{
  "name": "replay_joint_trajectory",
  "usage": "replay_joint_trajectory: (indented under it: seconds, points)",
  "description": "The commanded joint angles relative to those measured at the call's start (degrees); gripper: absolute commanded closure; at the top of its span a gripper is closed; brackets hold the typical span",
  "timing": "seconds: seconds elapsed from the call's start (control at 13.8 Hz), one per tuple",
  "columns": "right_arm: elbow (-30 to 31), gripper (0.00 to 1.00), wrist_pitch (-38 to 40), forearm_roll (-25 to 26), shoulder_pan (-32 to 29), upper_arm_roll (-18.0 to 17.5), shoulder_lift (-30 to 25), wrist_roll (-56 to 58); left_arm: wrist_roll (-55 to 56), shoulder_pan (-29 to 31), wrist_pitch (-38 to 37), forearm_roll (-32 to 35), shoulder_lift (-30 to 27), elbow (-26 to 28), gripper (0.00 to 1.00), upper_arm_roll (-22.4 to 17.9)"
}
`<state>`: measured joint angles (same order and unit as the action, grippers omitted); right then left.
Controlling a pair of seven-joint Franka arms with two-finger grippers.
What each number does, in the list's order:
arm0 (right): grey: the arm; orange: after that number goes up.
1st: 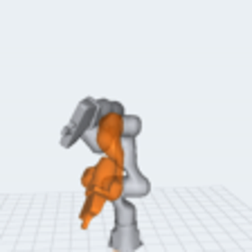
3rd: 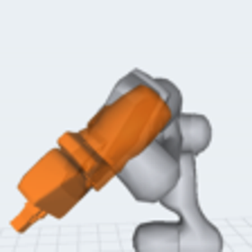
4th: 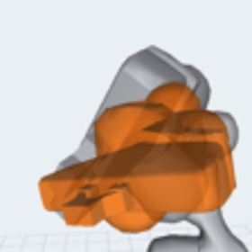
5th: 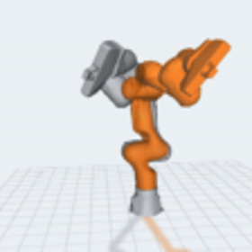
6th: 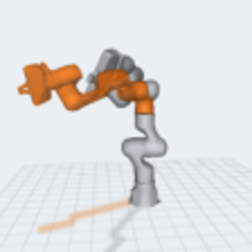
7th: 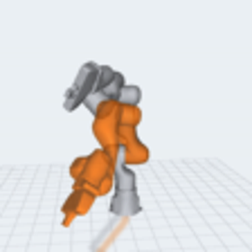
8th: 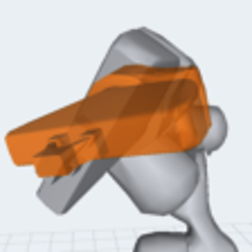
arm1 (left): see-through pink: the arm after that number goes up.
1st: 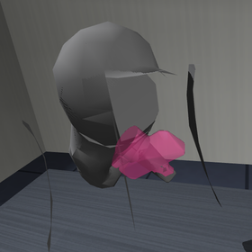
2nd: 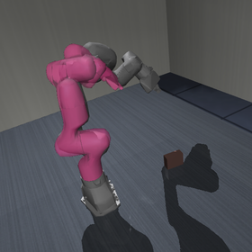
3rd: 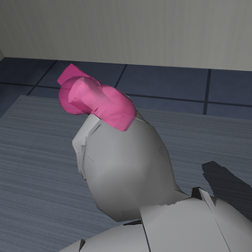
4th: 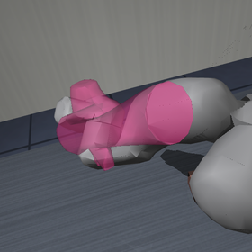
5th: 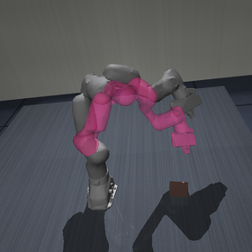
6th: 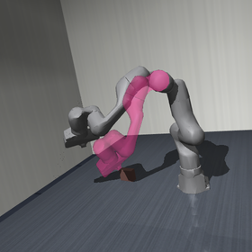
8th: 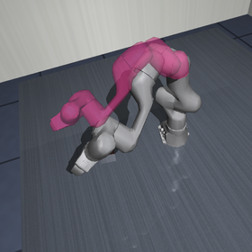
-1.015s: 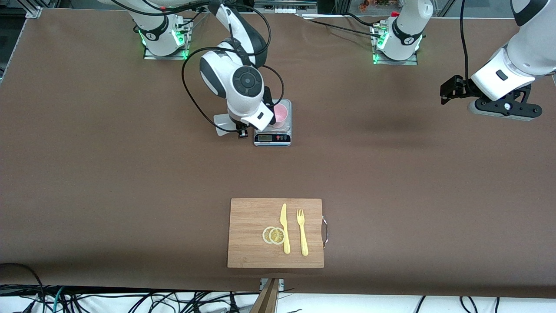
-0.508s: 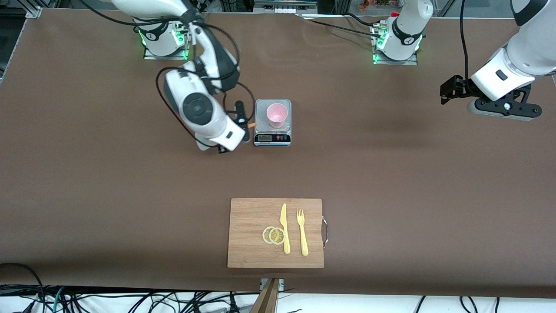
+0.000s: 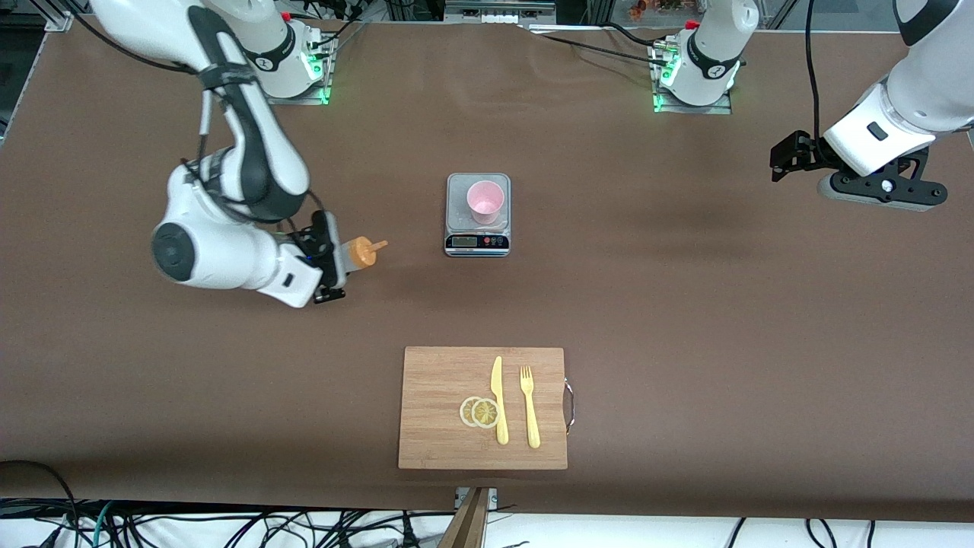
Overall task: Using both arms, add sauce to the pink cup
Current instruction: 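Carry the bottle upright with the right gripper back beside the scale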
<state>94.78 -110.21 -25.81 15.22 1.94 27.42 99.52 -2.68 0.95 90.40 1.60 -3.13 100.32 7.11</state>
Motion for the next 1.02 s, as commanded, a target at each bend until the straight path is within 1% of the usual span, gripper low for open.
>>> replay_joint_trajectory:
  seconds: [0.0,0.22,0.58,0.73,0.94]
  points:
    - [1.4,1.0,0.5,-6.7,-5.4,-1.0,0.3,9.3,-1.3,-0.1,-1.5,-1.2,0.9,-2.0,0.0,-0.1]
    - [3.5,1.0,3.5,-16.0,-11.7,-1.0,2.3,22.4,-1.3,-0.1,-1.5,-1.2,0.9,-2.0,0.0,-0.2]
    - [8.0,1.0,10.8,-26.2,-19.3,-1.1,4.8,36.0,-1.3,-0.1,-1.5,-1.2,0.9,-2.0,0.0,-0.2]
    - [8.2,1.0,16.0,-28.5,-22.1,-1.1,6.6,38.6,-1.3,-0.1,-1.5,-1.2,0.9,-2.0,0.0,-0.2]
    - [8.8,1.0,20.7,-28.8,-25.6,-1.1,8.9,40.8,-1.3,-0.1,-1.5,-1.2,0.9,-2.0,0.0,-0.2]
